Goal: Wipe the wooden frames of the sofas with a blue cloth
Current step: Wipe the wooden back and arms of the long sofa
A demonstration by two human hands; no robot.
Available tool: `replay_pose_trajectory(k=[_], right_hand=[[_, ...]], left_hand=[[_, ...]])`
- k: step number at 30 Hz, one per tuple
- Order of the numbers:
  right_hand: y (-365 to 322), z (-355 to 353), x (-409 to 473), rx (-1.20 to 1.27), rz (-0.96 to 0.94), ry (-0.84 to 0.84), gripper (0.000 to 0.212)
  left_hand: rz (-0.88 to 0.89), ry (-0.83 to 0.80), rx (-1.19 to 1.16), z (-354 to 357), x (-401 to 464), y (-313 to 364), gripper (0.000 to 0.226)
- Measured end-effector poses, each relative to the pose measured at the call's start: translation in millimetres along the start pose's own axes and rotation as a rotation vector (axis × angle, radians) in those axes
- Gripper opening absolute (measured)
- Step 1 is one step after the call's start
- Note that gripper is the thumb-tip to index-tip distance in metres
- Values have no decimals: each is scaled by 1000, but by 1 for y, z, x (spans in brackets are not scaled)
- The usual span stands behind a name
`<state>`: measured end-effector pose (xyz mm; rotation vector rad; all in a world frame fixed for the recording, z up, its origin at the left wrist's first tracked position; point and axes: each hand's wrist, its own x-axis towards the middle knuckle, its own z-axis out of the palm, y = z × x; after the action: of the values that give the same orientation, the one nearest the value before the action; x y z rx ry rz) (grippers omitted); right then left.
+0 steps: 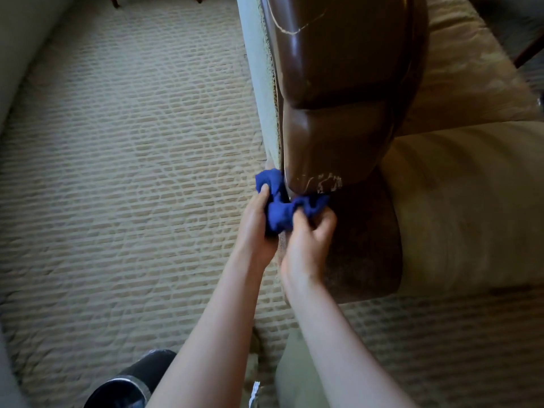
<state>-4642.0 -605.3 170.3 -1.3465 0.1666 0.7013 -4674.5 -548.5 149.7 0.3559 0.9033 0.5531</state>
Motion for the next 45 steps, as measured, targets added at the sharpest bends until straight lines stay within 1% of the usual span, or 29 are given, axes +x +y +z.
replay_pose_trajectory(k=[2,3,4,6,7,9,12,14,16,18,21,23,25,27,30,31,32,34,38,41,43,45], right_hand=[[5,8,-6,-15,6,-16,28],[5,9,-5,-19,-10,15,27],[4,6,-2,-17,-31,47,26],[-2,-4,7,18,-53,112,25],[-4,-10,12,44,-63,140,24],[-7,-19,22,31,-82,189,23],[-4,-16,23,0,-72,207,27],[3,-9,14,0,-17,148,27],[10,-5,5,21,56,59,28],[12,-6,4,34,72,34,26],[6,-14,12,73,28,124,24],[1,-21,20,100,20,202,23],[-7,-24,21,128,16,225,19],[-8,-21,15,142,26,212,14],[0,-7,0,31,-33,176,13],[2,-1,-4,-34,-61,171,16],[3,6,-7,-81,-78,183,19],[1,17,-10,-83,-86,240,23],[-16,28,-5,-13,-54,401,20],[-30,27,7,63,-53,527,22],[-33,30,9,109,-27,546,23],[-36,36,3,203,53,552,24]], left_hand=[[-77,-32,-27,3,-2,3,61],[-84,-29,-48,7,-3,2,61],[-52,-6,-58,10,-2,-2,58],[101,67,-18,17,-2,-17,51],[184,109,21,21,-4,-26,47],[295,193,128,27,-12,-45,43],[356,168,233,22,-22,-51,36],[338,176,261,11,-13,-38,28],[314,168,248,6,2,-21,27],[294,155,218,10,10,-13,27],[254,179,220,19,2,-22,27],[236,142,238,15,-13,-30,28],[221,108,299,7,-25,-29,25],[219,75,383,3,-30,-17,19],[220,65,479,7,-27,8,7],[203,78,492,10,-26,18,7],[157,100,501,12,-24,27,13],[47,133,527,15,-19,44,18],[-45,138,711,23,-12,76,22],[-97,151,880,35,-7,97,21],[-98,111,1058,45,-4,109,15],[-74,13,1243,57,-6,116,7]])
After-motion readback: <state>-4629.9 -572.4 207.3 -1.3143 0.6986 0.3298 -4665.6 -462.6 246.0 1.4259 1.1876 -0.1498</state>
